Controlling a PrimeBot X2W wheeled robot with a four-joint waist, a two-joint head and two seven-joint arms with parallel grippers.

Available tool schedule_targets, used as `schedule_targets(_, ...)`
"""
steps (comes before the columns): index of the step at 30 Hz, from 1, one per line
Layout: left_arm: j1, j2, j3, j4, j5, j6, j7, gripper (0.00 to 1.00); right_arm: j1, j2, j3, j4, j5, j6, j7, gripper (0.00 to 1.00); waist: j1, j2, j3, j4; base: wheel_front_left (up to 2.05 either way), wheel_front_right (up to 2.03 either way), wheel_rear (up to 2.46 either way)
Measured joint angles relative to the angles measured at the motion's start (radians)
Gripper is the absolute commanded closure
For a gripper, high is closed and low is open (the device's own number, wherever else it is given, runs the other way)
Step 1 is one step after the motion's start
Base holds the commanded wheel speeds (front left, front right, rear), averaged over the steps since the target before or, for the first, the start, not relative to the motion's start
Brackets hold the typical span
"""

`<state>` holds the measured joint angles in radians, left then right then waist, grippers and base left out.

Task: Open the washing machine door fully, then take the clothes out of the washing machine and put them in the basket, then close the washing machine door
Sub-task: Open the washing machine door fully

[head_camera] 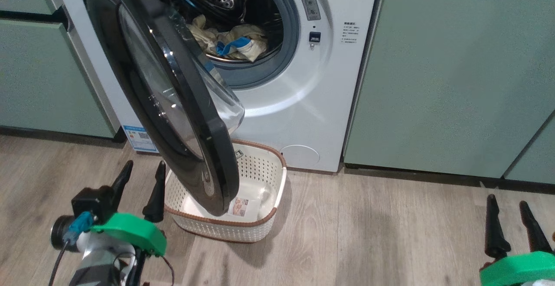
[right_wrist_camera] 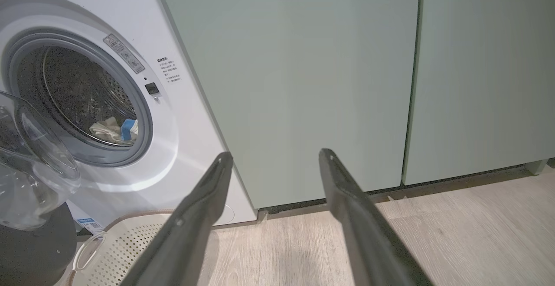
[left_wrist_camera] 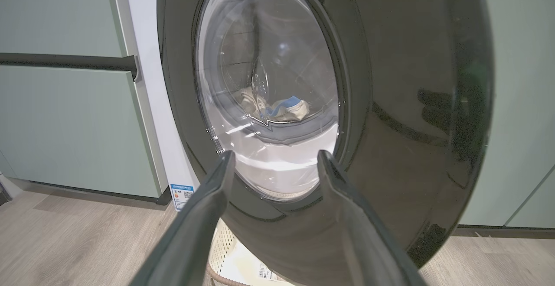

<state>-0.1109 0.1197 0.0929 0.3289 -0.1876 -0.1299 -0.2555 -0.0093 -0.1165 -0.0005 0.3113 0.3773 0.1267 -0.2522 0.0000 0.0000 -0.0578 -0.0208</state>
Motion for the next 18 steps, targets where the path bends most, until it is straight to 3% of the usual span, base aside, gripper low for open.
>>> schedule_targets(18,0.0,0.002,0.001,0.009,-0.007,0.0,0.0,0.0,0.005,0.012,0.006,-0.001,-0.036,0.0,0.0,0.0,0.0,0.0,0.01,0.007,0.0,0.0,0.0)
